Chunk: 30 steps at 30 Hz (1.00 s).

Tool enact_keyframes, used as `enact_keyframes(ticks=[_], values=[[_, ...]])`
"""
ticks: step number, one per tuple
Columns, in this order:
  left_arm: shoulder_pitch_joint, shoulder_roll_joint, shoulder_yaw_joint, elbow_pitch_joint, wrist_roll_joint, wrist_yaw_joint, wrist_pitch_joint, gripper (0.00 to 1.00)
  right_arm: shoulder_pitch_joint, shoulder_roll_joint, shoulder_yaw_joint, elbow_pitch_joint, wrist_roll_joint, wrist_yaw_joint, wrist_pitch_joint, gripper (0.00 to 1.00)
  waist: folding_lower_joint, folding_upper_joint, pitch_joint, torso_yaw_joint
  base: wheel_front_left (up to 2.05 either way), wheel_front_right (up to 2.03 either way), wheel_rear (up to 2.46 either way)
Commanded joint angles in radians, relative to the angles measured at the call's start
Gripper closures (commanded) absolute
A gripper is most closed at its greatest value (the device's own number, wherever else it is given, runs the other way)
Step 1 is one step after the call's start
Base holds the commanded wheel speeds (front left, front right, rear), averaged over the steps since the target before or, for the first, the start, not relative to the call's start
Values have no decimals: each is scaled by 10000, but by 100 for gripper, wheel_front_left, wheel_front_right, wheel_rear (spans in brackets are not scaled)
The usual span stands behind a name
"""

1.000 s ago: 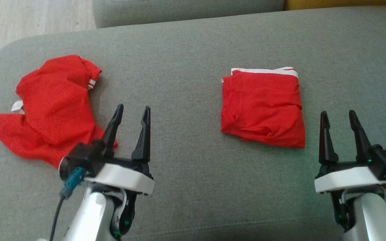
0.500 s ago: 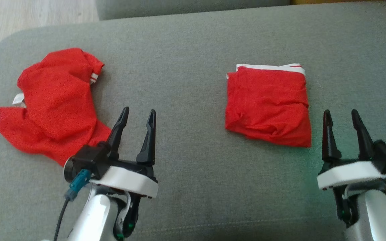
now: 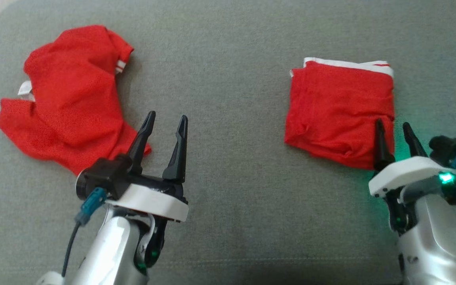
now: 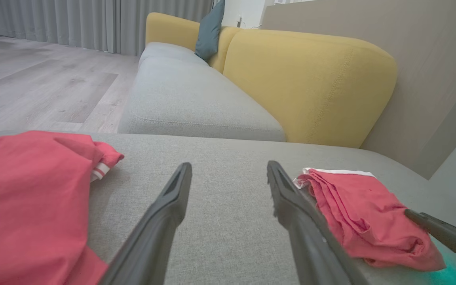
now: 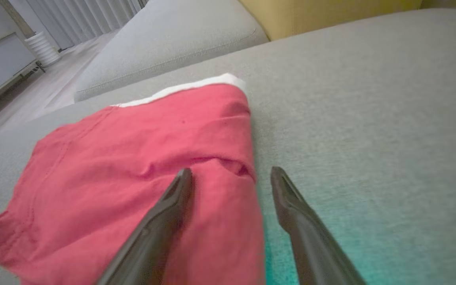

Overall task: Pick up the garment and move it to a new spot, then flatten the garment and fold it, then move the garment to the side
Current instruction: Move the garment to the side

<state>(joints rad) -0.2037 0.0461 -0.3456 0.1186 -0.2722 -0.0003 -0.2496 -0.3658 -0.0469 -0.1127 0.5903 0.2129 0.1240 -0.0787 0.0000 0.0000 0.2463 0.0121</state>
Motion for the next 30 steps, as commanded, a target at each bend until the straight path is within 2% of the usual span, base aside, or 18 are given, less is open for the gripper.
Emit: enact_keyframes(ticks=[1,6,7,8,15,18,21,24,30], values=[[-457,41,275,-347,120,-26,-122,0,-447,-33,260,-86,99,67,-67,0,0,0,211,117,0,0,0],[-650,41,400,-395,202,-96,-122,0,-1023,-33,473,793,-32,67,-370,0,0,0,622,167,0,0,0],[-685,41,434,-405,224,-112,-122,0,-1132,-33,517,923,-64,67,-452,62,0,0,696,155,0,0,0],[-718,41,472,-414,249,-127,-122,0,-1243,-33,570,1029,-153,67,-544,100,0,0,769,134,0,0,0],[-863,41,676,-409,395,-244,-122,0,-1826,-33,437,1048,-1540,67,-982,100,0,0,1045,-138,0,0,0],[-921,41,718,-424,417,-285,-122,0,-2033,-192,220,676,-2638,67,-928,100,0,0,1074,-298,0,0,0],[-983,41,736,-450,398,-308,-122,0,-2211,-796,224,278,-3351,67,-702,100,0,0,1074,-400,0,0,0],[-1057,41,717,-485,355,-317,-122,0,-2361,-1700,437,-15,-3745,67,-394,100,0,0,1104,-424,0,0,0],[-1169,41,643,-603,249,-309,-122,0,-2673,-3285,355,-359,-3765,67,429,100,0,0,1235,-331,0,0,0]])
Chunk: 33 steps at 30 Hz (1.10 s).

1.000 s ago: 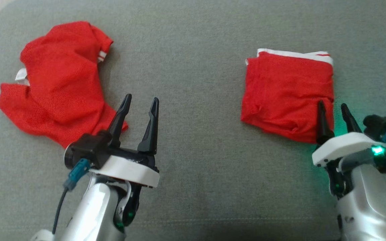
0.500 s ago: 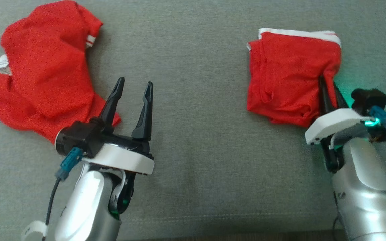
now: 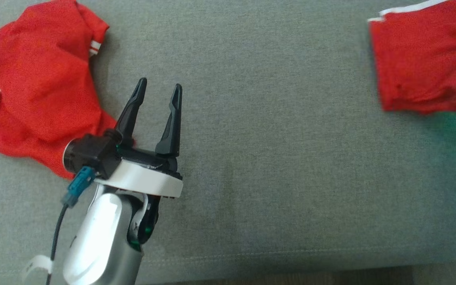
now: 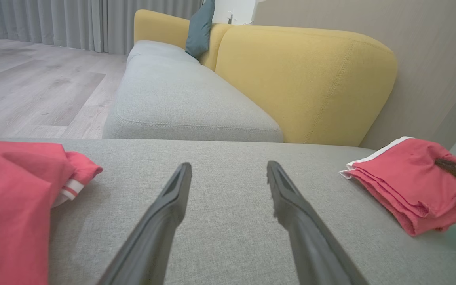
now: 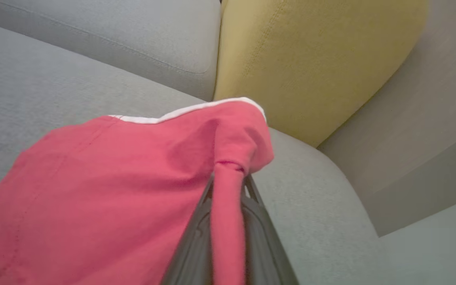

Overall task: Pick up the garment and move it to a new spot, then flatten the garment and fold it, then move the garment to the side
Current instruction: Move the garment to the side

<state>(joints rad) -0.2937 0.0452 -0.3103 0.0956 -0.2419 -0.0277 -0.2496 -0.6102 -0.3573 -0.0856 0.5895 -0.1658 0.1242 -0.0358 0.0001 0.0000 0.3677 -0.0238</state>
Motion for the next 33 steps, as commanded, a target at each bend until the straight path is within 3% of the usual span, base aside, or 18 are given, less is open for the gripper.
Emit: enact_keyframes(ticks=[1,8,18,19,20,21,33], values=[[-274,51,273,-398,-73,-27,-122,0,-263,-363,31,-428,38,65,103,100,-1,0,44,57,0,0,0],[-270,51,291,-459,-128,-13,-122,0,-211,-1007,-571,-965,135,65,530,100,-1,0,172,222,0,0,0],[-271,51,354,-458,-61,-21,-122,0,5,-883,-695,-1558,323,65,680,100,-1,0,223,172,0,0,0],[-273,51,355,-450,-55,-26,-122,0,33,-859,-700,-1601,344,65,661,85,-1,0,212,166,0,0,0],[-275,51,351,-443,-53,-29,-122,0,49,-850,-696,-1622,372,65,642,53,-1,0,202,163,0,0,0],[-276,51,345,-437,-55,-32,-122,0,51,-836,-698,-1645,403,65,608,0,-1,0,189,159,0,0,0],[-190,51,239,-313,-171,-20,-122,0,106,-546,-839,-2100,433,65,516,0,-1,0,-181,254,0,0,0]])
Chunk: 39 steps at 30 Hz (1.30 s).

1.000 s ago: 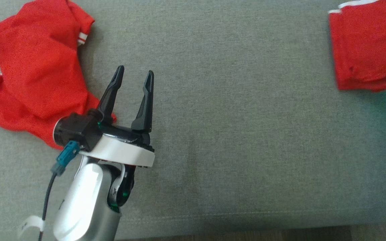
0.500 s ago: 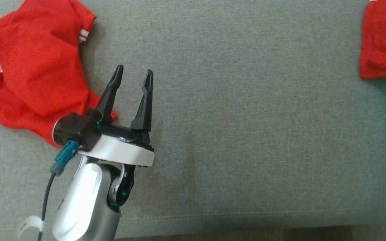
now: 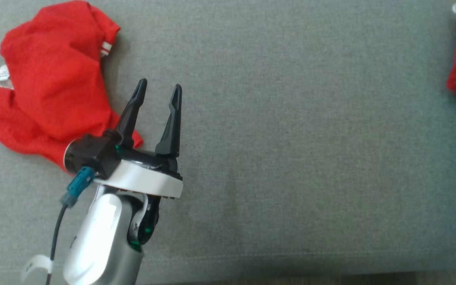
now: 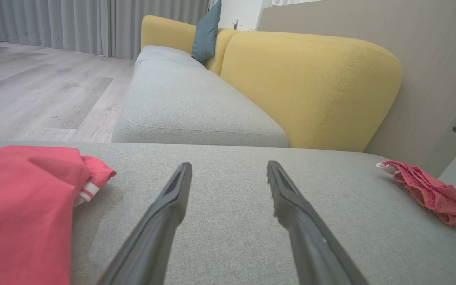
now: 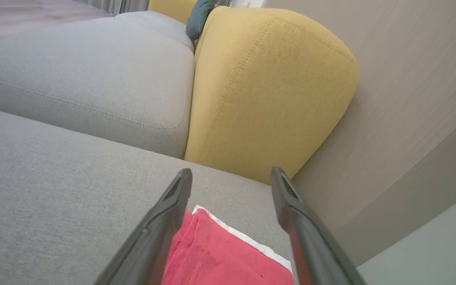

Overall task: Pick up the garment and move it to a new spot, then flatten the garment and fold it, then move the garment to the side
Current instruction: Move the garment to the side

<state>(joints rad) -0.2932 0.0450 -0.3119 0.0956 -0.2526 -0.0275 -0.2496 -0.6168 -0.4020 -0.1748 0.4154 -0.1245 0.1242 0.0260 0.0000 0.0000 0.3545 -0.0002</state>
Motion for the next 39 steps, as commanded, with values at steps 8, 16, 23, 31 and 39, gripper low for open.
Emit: enact_keyframes(ticks=[8,16,23,31,39], values=[[108,52,275,-249,-149,115,-122,0,560,1097,759,-1041,150,65,-914,0,0,0,-960,61,0,0,0],[688,52,571,-308,-136,310,-122,0,1687,2868,1643,-1312,456,65,-1781,0,0,0,-2016,-36,0,0,0],[1280,52,718,-209,-115,333,-122,0,3100,3482,2079,-1457,741,65,-2318,0,0,0,-2714,-84,0,0,0],[2012,52,689,-76,-183,388,-122,0,4511,3514,2401,-1602,1972,65,-2681,0,0,0,-3255,-87,0,0,0],[2274,52,583,-271,-212,542,-122,0,5035,3516,2383,-1693,2376,65,-2816,0,0,0,-3401,-96,0,0,0]])
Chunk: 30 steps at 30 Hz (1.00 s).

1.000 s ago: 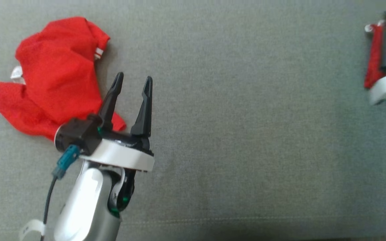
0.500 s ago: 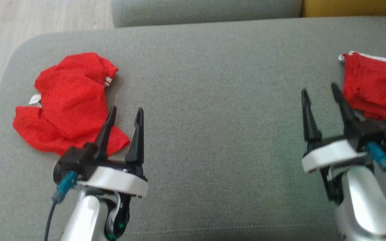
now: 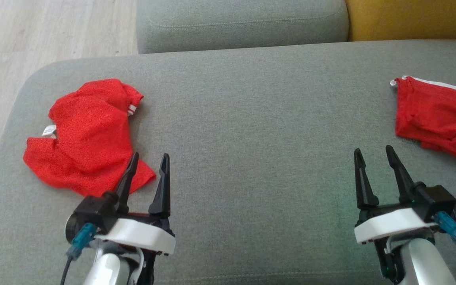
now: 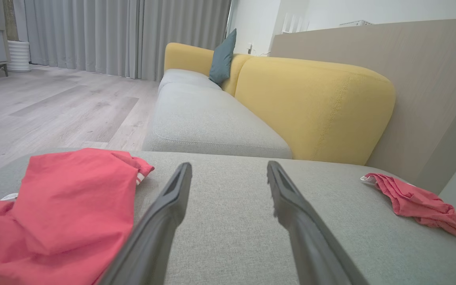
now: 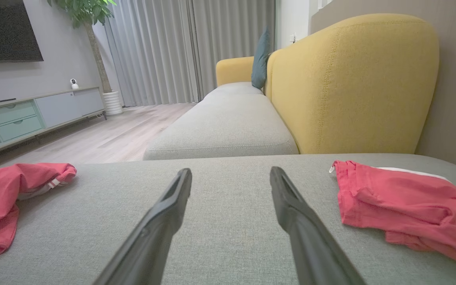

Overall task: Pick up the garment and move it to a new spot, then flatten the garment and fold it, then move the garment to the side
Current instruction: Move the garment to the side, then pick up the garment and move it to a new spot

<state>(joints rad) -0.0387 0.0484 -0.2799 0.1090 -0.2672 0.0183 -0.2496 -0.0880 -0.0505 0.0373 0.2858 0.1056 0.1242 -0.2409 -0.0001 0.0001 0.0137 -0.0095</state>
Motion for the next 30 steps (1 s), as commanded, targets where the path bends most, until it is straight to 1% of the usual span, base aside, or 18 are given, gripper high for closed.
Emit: enact_keyframes(ticks=[1,23,26,30], values=[[-271,18,262,-405,-67,84,-122,0,-254,1,262,-397,75,65,-147,0,1,-1,7,-2,0,0,0],[-431,18,315,-560,-5,160,-122,0,-280,2,333,-373,358,65,-205,0,1,-1,130,-61,0,0,0],[-454,18,300,-559,-12,167,-122,0,-273,3,352,-428,384,65,-206,0,1,-1,153,26,0,0,0],[-506,18,378,-542,-39,219,-122,0,-287,3,435,-488,390,65,-207,0,1,-1,181,337,0,0,0]])
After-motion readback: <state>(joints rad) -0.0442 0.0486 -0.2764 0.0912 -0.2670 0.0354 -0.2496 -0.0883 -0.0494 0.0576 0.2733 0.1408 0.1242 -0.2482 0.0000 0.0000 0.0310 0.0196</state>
